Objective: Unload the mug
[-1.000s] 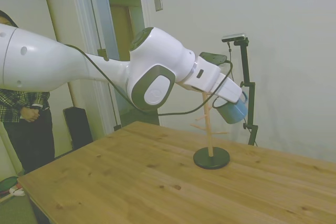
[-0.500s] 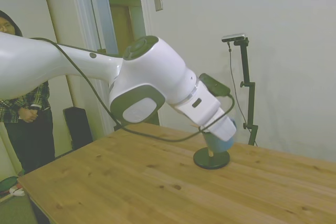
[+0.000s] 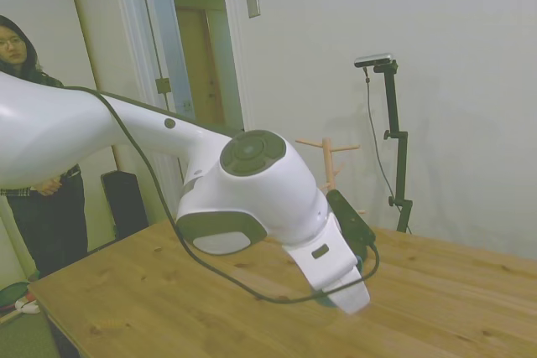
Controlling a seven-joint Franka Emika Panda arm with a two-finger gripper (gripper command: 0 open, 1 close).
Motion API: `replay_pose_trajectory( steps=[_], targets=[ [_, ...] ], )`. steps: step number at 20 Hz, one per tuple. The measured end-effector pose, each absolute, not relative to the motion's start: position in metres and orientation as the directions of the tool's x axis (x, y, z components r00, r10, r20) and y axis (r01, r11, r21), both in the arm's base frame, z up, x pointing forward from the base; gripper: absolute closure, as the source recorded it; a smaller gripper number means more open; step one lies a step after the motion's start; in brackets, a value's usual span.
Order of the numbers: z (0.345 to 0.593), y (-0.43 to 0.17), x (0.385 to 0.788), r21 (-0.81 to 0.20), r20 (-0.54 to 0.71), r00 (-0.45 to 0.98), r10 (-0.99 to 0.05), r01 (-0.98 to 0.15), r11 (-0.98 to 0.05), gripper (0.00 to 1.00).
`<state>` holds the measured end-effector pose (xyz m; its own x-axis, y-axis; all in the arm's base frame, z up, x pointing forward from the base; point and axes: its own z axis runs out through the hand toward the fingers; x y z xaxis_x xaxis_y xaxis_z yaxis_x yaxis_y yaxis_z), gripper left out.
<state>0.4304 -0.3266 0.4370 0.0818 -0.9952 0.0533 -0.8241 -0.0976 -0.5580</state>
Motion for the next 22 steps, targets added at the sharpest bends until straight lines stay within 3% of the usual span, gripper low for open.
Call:
replay_pose_trajectory(
  steps=[12, 22],
  targets=[
    [0.397, -0.342, 0.425, -0.495, 0.035, 0.059, -0.998, -0.866, -0.069, 1.0],
    [0.388, -0.346, 0.422, -0.48, 0.035, 0.059, -0.998, -0.874, -0.069, 1.0]
  ],
)
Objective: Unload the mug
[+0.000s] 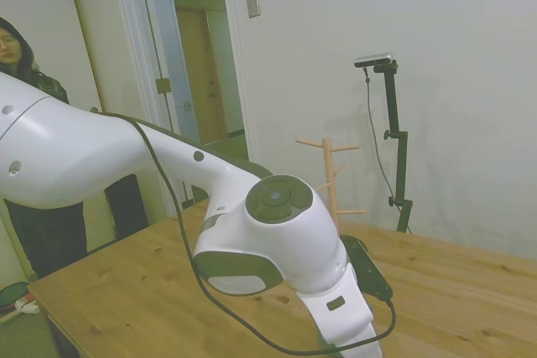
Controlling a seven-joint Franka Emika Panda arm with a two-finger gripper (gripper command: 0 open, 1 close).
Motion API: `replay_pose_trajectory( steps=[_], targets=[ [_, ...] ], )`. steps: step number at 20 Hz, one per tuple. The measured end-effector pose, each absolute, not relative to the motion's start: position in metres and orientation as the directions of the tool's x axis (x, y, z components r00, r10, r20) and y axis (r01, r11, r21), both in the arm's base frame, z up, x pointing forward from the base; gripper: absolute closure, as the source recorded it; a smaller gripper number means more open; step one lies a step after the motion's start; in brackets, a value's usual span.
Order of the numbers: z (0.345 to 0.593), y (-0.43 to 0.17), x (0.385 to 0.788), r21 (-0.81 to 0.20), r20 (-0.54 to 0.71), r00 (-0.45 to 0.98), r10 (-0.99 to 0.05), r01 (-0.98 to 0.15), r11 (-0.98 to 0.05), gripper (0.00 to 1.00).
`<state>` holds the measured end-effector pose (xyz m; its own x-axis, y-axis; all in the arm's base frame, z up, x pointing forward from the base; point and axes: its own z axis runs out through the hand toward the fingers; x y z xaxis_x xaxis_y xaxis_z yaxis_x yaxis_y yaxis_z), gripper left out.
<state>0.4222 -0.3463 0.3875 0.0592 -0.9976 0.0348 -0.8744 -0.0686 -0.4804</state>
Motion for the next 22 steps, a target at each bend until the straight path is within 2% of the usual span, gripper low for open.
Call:
replay_pose_trajectory(
  steps=[3, 4, 17, 19, 22],
  targets=[
    [0.386, -0.346, 0.421, -0.48, 0.033, 0.057, -0.998, -0.875, -0.066, 1.0],
    [0.386, -0.346, 0.421, -0.48, 0.033, 0.057, -0.998, -0.875, -0.066, 0.0],
    [0.389, -0.343, 0.421, -0.484, 0.034, 0.068, -0.997, -0.872, -0.077, 0.0],
    [0.396, -0.341, 0.421, -0.491, 0.036, 0.08, -0.996, -0.867, -0.087, 0.0],
    [0.422, -0.335, 0.418, -0.504, 0.06, 0.121, -0.991, -0.853, -0.135, 0.0]
  ],
)
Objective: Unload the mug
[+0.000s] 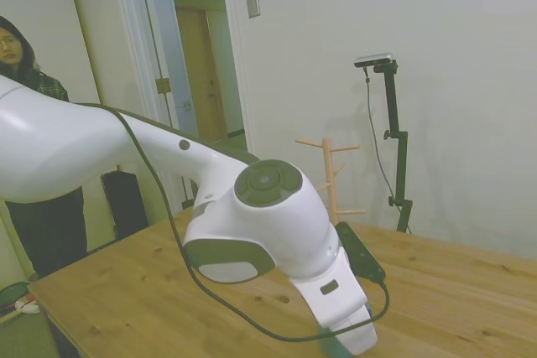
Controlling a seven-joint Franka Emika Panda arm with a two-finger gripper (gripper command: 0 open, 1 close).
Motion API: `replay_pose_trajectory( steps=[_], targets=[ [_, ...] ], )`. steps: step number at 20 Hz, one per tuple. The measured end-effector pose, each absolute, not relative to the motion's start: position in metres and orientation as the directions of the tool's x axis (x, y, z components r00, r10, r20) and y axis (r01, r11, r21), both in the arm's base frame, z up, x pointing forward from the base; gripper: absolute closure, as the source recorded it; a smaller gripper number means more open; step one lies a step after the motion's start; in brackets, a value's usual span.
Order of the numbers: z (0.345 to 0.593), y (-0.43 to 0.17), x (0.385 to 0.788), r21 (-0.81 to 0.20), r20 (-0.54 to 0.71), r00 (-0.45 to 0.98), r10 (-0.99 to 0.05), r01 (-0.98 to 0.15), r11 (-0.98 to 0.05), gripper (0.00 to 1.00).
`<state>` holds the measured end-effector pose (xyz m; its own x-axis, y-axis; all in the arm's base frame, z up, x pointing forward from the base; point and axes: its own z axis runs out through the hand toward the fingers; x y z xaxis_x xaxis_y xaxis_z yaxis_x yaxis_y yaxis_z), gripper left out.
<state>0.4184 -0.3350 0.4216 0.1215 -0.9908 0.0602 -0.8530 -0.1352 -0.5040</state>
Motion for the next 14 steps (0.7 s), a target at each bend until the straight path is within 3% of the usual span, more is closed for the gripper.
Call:
replay_pose_trajectory(
  steps=[4, 8, 14],
  targets=[
    [0.467, -0.312, 0.421, -0.522, 0.05, 0.208, -0.977, -0.829, -0.203, 0.0],
    [0.512, -0.261, 0.449, -0.525, 0.048, 0.343, -0.938, -0.79, -0.316, 0.0],
    [0.534, -0.193, 0.486, -0.43, 0.014, 0.519, -0.855, -0.768, -0.474, 0.0]
  ],
)
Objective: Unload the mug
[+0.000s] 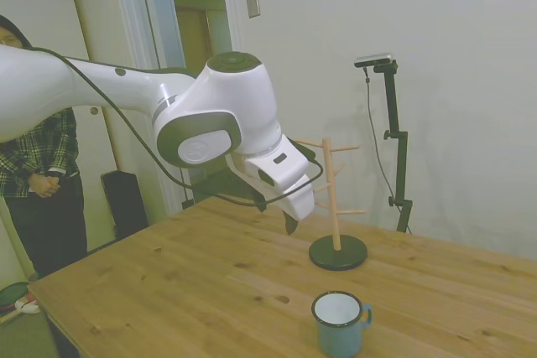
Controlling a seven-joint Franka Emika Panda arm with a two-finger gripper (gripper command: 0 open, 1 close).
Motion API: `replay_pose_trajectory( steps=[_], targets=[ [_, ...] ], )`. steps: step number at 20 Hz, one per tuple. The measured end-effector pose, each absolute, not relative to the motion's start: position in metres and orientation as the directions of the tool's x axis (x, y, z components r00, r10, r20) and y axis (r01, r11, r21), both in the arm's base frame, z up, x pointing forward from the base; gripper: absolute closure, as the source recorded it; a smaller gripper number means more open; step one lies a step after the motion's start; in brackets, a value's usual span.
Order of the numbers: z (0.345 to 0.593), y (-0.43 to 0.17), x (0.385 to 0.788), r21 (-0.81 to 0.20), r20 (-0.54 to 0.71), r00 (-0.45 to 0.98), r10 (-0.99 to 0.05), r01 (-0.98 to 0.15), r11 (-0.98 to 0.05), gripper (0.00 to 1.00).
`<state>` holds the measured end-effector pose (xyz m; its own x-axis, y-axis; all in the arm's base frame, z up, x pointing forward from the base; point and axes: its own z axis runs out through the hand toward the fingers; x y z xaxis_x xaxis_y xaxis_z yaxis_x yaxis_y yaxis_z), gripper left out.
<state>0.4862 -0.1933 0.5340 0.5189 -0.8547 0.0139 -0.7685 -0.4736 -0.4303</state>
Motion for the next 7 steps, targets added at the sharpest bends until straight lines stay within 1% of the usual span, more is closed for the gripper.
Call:
replay_pose_trajectory(
  steps=[2, 4, 7],
  targets=[
    [0.536, -0.179, 0.49, -0.37, 0.026, 0.542, -0.84, -0.775, -0.512, 0.0],
    [0.537, -0.168, 0.493, -0.307, 0.066, 0.546, -0.835, -0.785, -0.538, 0.0],
    [0.532, -0.148, 0.498, -0.248, 0.099, 0.557, -0.825, -0.789, -0.562, 0.0]
  ],
)
